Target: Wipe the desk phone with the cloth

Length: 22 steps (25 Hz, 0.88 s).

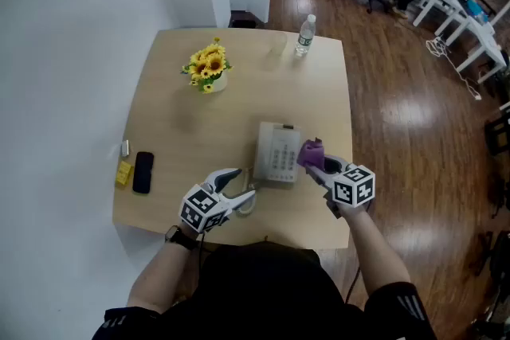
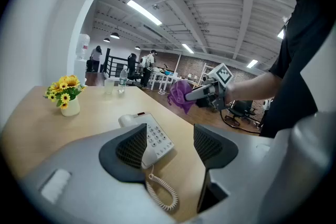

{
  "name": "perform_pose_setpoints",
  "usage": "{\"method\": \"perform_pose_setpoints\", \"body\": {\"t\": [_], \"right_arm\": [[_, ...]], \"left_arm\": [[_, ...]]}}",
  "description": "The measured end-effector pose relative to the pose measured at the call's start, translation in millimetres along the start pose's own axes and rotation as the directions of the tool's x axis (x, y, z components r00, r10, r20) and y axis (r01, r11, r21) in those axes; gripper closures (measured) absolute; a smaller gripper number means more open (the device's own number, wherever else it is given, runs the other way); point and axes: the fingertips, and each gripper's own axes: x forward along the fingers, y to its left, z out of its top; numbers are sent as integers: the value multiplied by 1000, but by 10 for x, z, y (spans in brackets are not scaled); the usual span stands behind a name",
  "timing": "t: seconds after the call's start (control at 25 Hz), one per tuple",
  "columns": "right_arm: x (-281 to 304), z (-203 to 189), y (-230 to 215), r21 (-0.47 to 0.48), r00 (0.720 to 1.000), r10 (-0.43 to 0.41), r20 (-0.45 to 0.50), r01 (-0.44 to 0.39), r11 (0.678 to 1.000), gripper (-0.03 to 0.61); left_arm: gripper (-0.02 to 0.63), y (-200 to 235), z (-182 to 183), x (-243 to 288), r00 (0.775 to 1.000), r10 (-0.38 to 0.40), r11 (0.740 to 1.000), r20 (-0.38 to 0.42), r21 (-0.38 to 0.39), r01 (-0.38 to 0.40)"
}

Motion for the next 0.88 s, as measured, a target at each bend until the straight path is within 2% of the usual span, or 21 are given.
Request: {"method": "perform_pose_setpoints", "body": {"t": [0.16, 0.32, 0.48, 0.64, 0.88], "right_arm": [[307, 226, -196, -82, 998, 28, -62, -33, 996, 417], [619, 454, -369, -111, 991, 53, -120, -66, 992, 416], [1002, 606, -486, -169, 976, 63, -210, -99, 981, 416], [1437, 666, -542, -195, 947, 94, -307, -159, 968, 416], [2012, 510, -610, -241, 879, 75, -471, -210, 948, 417]], "left_arm": [[339, 58, 3, 110, 1000, -5, 1000, -6, 3, 5], [339, 81, 40, 222, 1000, -6, 1000, -14, 2, 6], [339, 58, 35, 337, 999, -21, 1000, -29, -1, 21], [339, 63, 5, 438, 999, -22, 1000, -37, -20, 21], [339, 161, -26, 498, 999, -7, 999, -50, -41, 5]]}}
